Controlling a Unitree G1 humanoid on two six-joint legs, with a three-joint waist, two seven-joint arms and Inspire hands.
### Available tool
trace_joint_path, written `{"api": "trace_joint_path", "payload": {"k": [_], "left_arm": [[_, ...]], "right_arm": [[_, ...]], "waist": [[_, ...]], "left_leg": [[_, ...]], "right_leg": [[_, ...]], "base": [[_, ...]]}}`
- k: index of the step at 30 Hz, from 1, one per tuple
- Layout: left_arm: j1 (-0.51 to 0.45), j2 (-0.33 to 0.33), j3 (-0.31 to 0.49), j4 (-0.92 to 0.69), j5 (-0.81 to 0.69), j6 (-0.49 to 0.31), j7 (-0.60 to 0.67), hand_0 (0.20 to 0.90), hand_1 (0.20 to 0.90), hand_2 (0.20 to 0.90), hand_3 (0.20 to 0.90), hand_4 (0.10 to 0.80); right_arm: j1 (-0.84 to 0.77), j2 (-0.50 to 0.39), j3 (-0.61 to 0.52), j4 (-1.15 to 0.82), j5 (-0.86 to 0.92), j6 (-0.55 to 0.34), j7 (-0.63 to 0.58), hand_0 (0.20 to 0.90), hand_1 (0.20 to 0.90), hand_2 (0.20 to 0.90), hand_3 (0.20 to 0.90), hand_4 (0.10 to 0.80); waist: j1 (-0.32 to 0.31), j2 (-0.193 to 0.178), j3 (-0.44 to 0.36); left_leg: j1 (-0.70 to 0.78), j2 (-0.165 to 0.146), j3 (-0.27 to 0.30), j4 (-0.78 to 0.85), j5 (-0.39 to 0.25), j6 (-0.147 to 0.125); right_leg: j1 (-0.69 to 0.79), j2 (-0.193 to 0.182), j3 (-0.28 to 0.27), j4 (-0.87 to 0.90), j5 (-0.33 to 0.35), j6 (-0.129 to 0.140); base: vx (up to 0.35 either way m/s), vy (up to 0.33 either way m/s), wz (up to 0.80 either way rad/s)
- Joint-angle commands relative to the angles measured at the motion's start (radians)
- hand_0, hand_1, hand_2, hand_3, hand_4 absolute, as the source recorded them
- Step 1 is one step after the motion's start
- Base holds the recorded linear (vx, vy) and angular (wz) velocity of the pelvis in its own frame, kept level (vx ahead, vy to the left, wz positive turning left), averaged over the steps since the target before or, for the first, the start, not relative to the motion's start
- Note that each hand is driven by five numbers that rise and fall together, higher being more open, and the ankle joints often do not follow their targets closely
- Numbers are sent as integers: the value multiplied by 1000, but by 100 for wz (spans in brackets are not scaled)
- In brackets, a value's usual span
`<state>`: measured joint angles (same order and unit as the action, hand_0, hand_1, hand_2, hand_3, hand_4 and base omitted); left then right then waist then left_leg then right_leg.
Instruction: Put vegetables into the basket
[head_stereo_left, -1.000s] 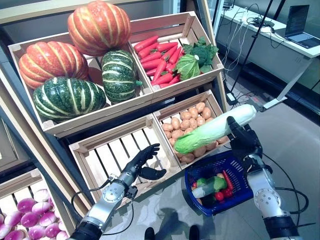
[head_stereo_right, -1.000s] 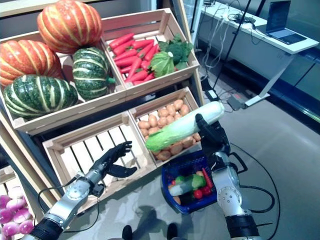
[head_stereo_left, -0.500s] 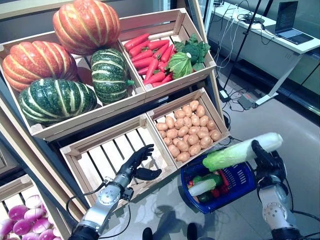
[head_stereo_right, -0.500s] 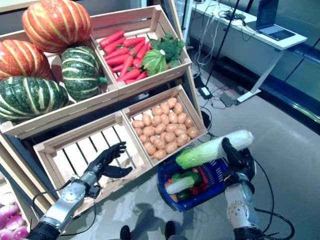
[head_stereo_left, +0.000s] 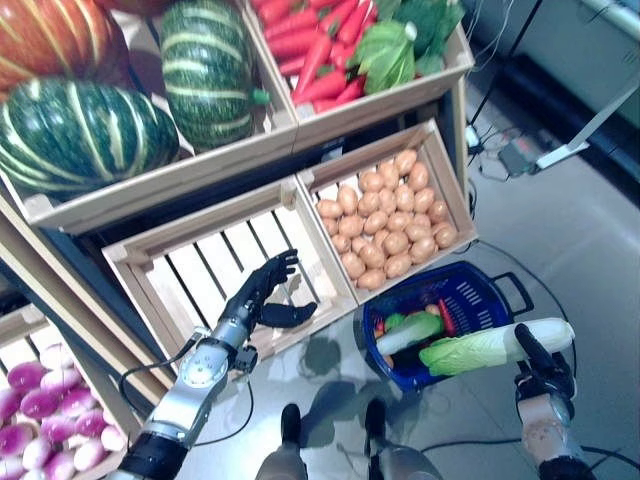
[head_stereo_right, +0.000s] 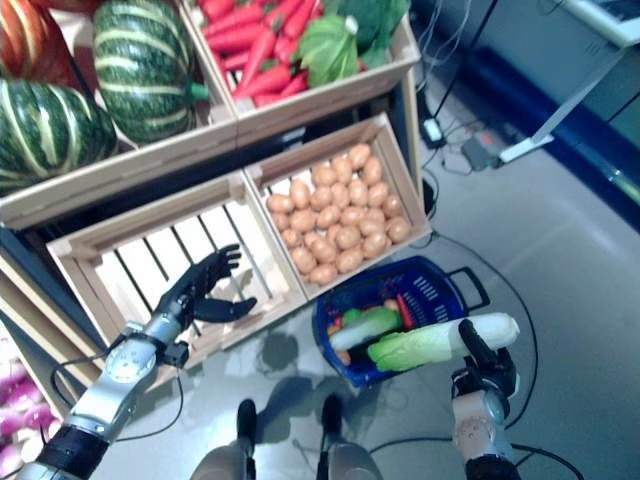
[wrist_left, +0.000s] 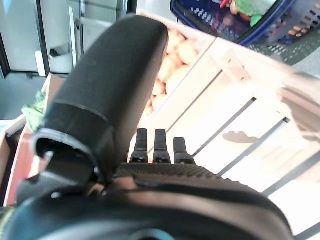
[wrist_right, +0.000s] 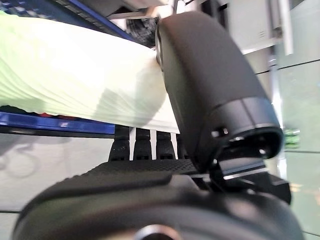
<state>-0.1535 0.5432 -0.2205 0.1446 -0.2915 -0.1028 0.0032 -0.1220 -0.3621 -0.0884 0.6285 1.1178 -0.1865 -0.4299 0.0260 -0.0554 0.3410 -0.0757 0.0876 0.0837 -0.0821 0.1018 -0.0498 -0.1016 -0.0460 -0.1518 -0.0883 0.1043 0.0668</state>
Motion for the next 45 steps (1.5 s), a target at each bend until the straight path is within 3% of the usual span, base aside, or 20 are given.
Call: {"api": "trace_joint_path", "payload": {"k": [1,8,15,19,24,34,44,45], "left_arm": [[-162,44,3,-87,-58,-184,39,900,900,900,900,800],[-255,50,-37,-105,-90,-237,57,900,900,900,900,800],[-313,63,-59,-130,-112,-288,59,900,900,900,900,800],[-343,77,-72,-124,-122,-302,72,900,900,900,900,800],[-336,110,-67,-159,-152,-293,70,900,900,900,900,800],[-320,139,-69,-205,-191,-286,44,900,900,900,900,800],[-301,122,-48,-239,-218,-311,25,900,900,900,900,800],[-298,122,-46,-242,-225,-313,20,900,900,900,900,800]], "right_arm": [[-149,-103,-8,-15,66,-195,90,300,300,300,300,400],[-345,-122,16,65,138,-275,113,300,300,300,300,400],[-474,-165,15,100,186,-315,142,300,300,300,300,400],[-533,-196,13,138,145,-332,83,300,300,300,300,400],[-543,-259,-29,170,50,-330,-91,300,300,300,300,400],[-554,-300,-60,207,-93,-242,-290,300,300,300,300,400],[-591,-299,-38,166,-51,-252,-220,300,300,300,300,400],[-589,-297,-39,163,-36,-258,-217,528,528,528,528,552]], "waist": [[32,28,36],[54,63,150],[68,83,179],[73,92,179],[85,95,179],[100,92,179],[105,114,179],[106,113,179]], "left_leg": [[-82,5,-71,30,-19,-27],[-315,-27,-104,256,-33,-54],[-521,-46,-108,402,-64,-32],[-613,-49,-106,498,-103,-18],[-734,-63,-122,636,-152,10],[-839,-90,-137,722,-180,19],[-899,-104,-128,774,-200,24],[-900,-104,-128,778,-203,25]], "right_leg": [[-11,-1,-43,116,-71,7],[-169,-15,-76,274,-118,-14],[-387,-49,-91,446,-154,-28],[-504,-72,-81,572,-193,-31],[-651,-104,-59,754,-237,-35],[-751,-112,-52,842,-246,-31],[-821,-120,-50,897,-258,-41],[-823,-120,-49,904,-261,-42]], "base": [[-192,-108,11],[-152,-85,20],[-122,-42,7],[-49,-25,15],[-20,-31,3],[3,-18,3],[13,29,2],[34,24,-2]]}}
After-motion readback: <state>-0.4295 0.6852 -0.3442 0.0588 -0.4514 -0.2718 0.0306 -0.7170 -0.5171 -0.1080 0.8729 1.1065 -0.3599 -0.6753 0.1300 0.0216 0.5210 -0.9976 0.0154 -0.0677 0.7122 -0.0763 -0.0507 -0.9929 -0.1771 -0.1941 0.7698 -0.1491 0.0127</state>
